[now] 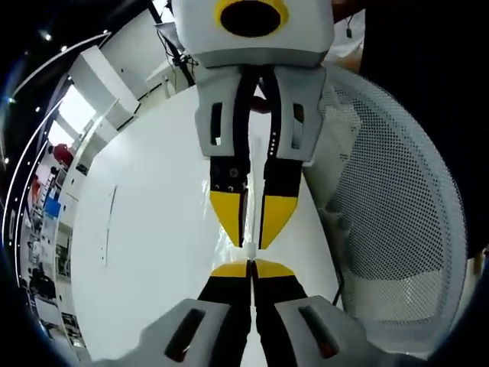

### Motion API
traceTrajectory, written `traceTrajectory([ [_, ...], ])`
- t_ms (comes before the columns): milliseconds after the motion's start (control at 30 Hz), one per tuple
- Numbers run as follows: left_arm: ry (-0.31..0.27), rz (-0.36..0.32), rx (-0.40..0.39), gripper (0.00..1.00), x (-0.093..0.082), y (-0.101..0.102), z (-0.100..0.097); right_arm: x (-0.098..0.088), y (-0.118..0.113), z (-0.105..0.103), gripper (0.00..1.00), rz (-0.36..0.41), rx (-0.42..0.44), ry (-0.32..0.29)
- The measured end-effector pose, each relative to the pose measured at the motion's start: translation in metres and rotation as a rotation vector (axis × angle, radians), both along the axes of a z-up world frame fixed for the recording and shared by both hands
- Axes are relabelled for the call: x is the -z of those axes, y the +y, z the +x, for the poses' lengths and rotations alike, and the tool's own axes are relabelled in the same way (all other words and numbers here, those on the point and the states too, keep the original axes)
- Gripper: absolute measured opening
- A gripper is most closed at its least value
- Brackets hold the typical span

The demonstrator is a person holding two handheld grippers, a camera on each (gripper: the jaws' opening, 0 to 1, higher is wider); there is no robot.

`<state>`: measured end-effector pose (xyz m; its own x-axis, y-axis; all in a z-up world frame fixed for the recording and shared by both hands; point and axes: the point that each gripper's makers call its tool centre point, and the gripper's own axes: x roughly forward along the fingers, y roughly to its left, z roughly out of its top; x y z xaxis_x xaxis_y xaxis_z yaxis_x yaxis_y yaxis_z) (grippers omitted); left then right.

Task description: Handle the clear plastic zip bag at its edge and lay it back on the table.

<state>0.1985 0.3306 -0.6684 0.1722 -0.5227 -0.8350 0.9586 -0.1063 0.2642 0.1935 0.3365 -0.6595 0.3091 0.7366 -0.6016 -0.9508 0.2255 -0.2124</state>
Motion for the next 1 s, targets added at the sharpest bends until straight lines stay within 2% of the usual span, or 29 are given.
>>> traceTrajectory([
  [467,-0.001,0.015,0.017,0.00,0.0006,-0.0061,0.0011,0.0057,0.0017,0.0032,0.02,-0.046,-0.022,-0.003],
  [633,0.005,0.016,0.001,0.00,0.0016,-0.0058,0.0021,0.0070,0.0016,0.0030,0.01,-0.058,-0.022,-0.005],
  [1000,0.014,0.017,-0.008,0.00,0.0027,-0.0050,0.0034,0.0076,0.0004,0.0032,0.00,-0.059,-0.013,-0.005],
])
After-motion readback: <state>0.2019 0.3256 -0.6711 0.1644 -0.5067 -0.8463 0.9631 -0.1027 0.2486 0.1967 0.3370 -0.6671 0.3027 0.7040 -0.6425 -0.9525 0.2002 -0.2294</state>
